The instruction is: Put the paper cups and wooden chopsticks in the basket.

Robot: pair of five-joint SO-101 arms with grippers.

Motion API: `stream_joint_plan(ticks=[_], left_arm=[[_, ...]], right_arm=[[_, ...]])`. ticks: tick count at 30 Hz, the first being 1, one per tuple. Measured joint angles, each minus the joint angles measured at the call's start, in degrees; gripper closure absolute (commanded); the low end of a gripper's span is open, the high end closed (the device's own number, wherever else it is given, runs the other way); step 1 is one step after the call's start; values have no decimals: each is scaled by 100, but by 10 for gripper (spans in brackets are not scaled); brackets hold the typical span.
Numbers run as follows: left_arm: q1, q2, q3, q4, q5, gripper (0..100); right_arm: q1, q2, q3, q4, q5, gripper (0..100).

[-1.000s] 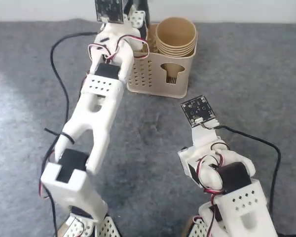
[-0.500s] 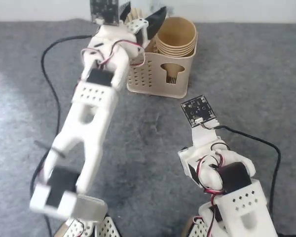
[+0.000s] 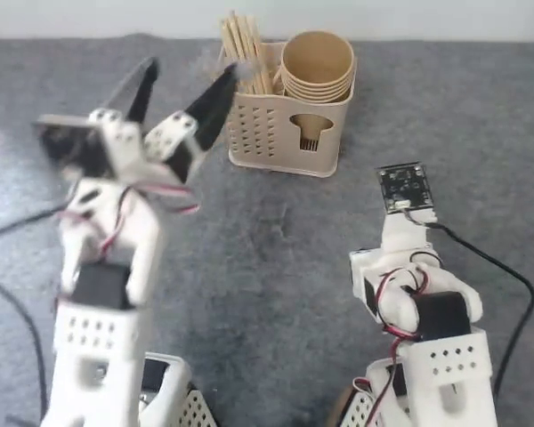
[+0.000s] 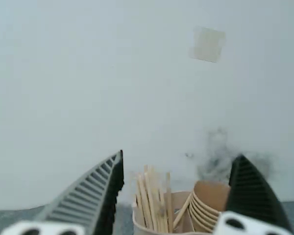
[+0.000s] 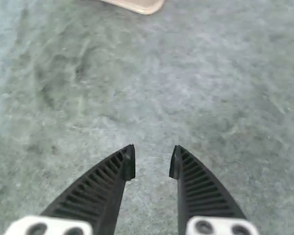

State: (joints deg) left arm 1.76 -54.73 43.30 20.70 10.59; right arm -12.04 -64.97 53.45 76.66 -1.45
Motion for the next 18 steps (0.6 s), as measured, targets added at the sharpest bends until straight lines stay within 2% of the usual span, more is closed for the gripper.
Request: stream_joint_plan(ticks=[2, 9, 11, 16, 18], left_arm=[[-105, -501, 158, 378, 0, 673], [-510, -2242, 958, 1811, -9, 685], [-633, -2822, 1257, 2215, -9, 743], [-879, -4404, 1969, 2866, -9, 999], [-905, -4818, 2110, 3174, -9, 972]], right_arm=[[105, 0, 0, 0, 0, 971], [158, -44, 0, 114, 0, 991], [281, -202, 0, 176, 0, 991], [519, -1108, 0, 519, 0, 991], [501, -1705, 105, 633, 132, 991]])
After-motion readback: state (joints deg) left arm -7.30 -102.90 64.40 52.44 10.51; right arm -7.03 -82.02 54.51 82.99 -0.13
